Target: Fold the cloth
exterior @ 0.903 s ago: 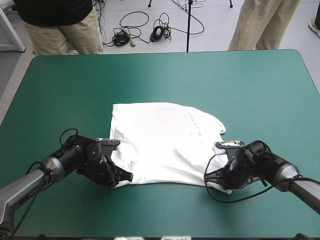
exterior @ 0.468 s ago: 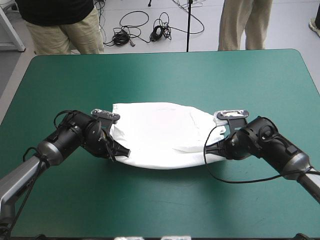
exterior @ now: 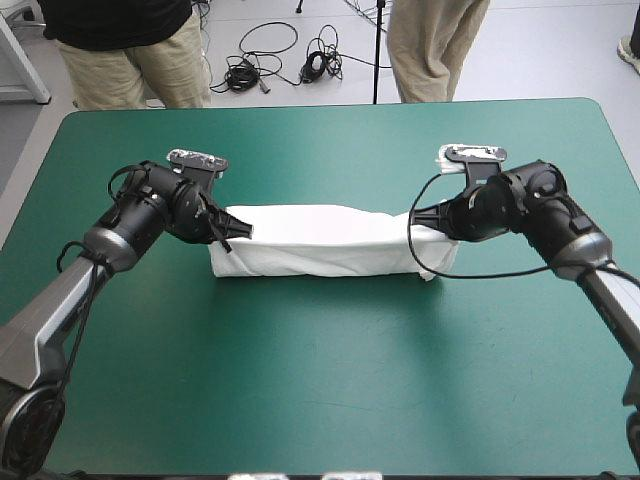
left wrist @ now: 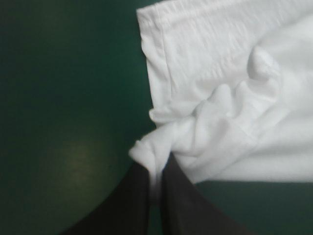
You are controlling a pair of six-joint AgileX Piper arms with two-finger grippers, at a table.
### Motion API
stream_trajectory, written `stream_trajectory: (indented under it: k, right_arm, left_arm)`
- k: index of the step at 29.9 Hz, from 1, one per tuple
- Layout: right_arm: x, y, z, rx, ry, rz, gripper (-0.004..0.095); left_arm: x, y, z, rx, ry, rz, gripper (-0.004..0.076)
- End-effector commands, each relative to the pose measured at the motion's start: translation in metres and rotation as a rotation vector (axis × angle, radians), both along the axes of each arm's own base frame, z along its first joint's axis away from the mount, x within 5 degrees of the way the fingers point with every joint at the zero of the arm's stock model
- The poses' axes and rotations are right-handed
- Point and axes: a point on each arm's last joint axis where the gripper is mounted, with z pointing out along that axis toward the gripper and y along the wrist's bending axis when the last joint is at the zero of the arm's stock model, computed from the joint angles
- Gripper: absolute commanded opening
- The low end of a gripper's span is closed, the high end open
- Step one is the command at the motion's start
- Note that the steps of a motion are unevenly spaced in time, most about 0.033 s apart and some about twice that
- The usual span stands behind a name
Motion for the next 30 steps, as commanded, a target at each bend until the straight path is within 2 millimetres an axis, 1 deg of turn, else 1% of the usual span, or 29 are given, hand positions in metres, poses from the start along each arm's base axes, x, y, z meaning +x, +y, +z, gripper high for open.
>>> stream_trajectory:
  k: [1,6,8,12,16,18,20,22,23,24,25,28,29,30]
  right_arm:
    - [0.022,-0.007,0.023,0.050,-0.104,-0.003,-0.0017]
    - [0.055,-0.009,0.014,0.084,-0.081,-0.007,-0.0017]
    - [0.066,-0.009,0.009,0.095,-0.065,-0.006,-0.0017]
    - [0.086,-0.009,-0.009,0.098,-0.016,-0.018,-0.0017]
    - [0.097,-0.006,-0.030,0.084,0.034,-0.020,-0.0017]
    - [0.101,-0.006,-0.038,0.081,0.049,-0.021,-0.0017]
    - [0.104,-0.006,-0.043,0.070,0.055,-0.021,-0.0016]
    - [0.105,-0.007,-0.044,0.051,0.046,-0.019,0.0022]
    - [0.106,-0.007,-0.044,0.049,0.041,-0.019,0.0069]
    - [0.106,-0.007,-0.044,0.048,0.040,-0.017,0.0120]
    - [0.106,-0.007,-0.044,0.044,0.039,-0.010,0.0202]
    - [0.104,-0.007,-0.044,0.040,0.047,0.009,0.0476]
    - [0.103,-0.007,-0.044,0.042,0.058,0.010,0.0552]
    - [0.101,-0.007,-0.041,0.043,0.063,0.011,0.0600]
  left_arm:
    - [0.023,0.004,0.025,-0.026,-0.146,0.016,-0.0009]
    - [0.055,-0.007,0.025,-0.007,-0.183,-0.007,-0.0009]
    - [0.068,-0.011,0.021,0.004,-0.185,-0.023,-0.0009]
    - [0.088,-0.018,0.008,0.022,-0.172,-0.030,-0.0009]
    - [0.101,-0.023,-0.012,0.024,-0.144,-0.031,-0.0009]
    - [0.106,-0.025,-0.021,0.028,-0.132,-0.033,-0.0009]
    - [0.108,-0.026,-0.025,0.026,-0.130,-0.032,-0.0008]
    - [0.110,-0.027,-0.028,0.025,-0.129,-0.036,0.0006]
    - [0.110,-0.027,-0.028,0.026,-0.129,-0.047,0.0037]
    - [0.110,-0.028,-0.029,0.030,-0.125,-0.067,0.0088]
    - [0.109,-0.029,-0.029,0.029,-0.120,-0.094,0.0139]
    - [0.106,-0.032,-0.025,-0.006,-0.097,-0.116,0.0375]
    - [0.105,-0.032,-0.022,-0.004,-0.093,-0.111,0.0444]
    - [0.103,-0.030,-0.018,0.004,-0.088,-0.097,0.0496]
